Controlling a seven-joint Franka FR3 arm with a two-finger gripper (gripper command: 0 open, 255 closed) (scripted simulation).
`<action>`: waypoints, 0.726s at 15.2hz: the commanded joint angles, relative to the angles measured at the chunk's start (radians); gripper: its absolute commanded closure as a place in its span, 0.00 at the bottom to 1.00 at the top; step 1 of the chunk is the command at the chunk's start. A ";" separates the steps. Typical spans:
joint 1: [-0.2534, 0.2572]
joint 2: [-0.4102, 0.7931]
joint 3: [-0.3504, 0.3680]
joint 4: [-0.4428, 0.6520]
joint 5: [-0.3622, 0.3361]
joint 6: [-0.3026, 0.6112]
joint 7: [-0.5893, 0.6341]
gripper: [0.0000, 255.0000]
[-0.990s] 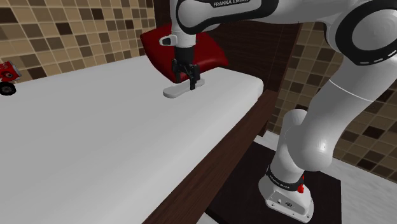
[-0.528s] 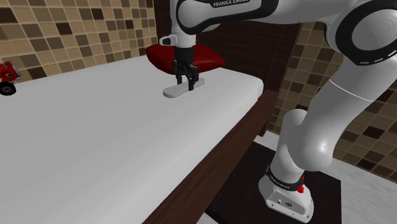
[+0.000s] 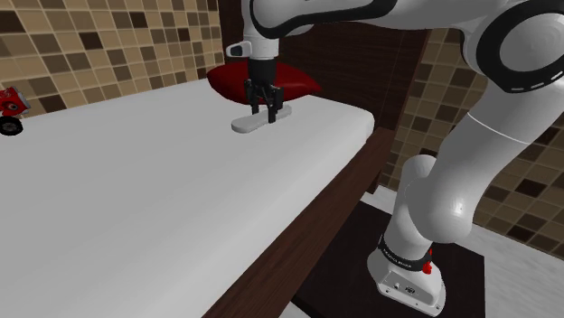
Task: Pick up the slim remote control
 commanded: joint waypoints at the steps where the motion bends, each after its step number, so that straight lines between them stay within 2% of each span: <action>1: 0.000 0.006 0.000 0.035 0.001 -0.029 -0.001 1.00; 11: 0.002 0.034 0.000 0.188 0.006 -0.154 -0.004 1.00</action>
